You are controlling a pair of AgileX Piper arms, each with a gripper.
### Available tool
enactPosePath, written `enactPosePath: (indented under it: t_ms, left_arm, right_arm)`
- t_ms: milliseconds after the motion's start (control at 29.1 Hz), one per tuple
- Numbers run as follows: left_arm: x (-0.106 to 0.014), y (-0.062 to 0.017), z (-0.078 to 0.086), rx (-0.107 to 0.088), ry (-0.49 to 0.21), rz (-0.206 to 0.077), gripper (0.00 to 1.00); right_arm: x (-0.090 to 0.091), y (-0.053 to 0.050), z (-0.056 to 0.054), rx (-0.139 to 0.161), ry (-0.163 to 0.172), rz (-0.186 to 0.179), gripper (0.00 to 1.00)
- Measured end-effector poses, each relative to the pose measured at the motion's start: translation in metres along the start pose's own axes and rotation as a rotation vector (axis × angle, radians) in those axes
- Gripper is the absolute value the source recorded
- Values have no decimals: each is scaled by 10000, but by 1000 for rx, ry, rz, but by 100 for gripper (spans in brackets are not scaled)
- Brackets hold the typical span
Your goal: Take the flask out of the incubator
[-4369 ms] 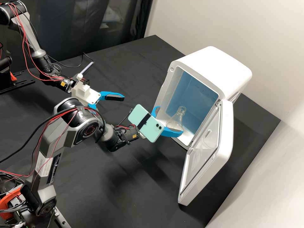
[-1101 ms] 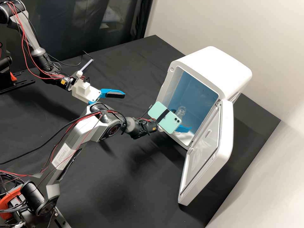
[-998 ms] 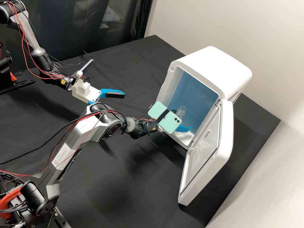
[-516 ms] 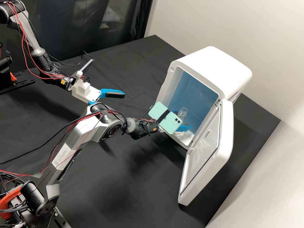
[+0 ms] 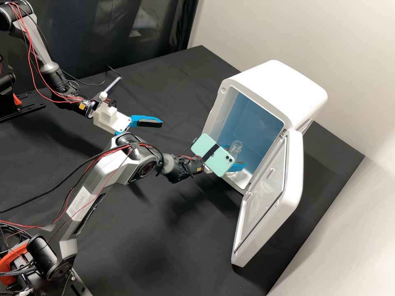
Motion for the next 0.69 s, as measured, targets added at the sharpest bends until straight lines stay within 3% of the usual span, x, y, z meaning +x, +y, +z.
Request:
enactPosePath:
  t_ms: [138, 413, 688]
  left_arm:
    - [0, 0, 0, 0, 0, 0, 100]
    - [0, 0, 0, 0, 0, 0, 100]
    - [-24, -31, -3, -1, 2, -12, 100]
  right_arm:
    - [-272, -1, 51, 21, 6, -21, 0]
    - [-818, 63, 93, 18, 61, -46, 0]
    - [-1324, 42, 215, -30, 110, -93, 0]
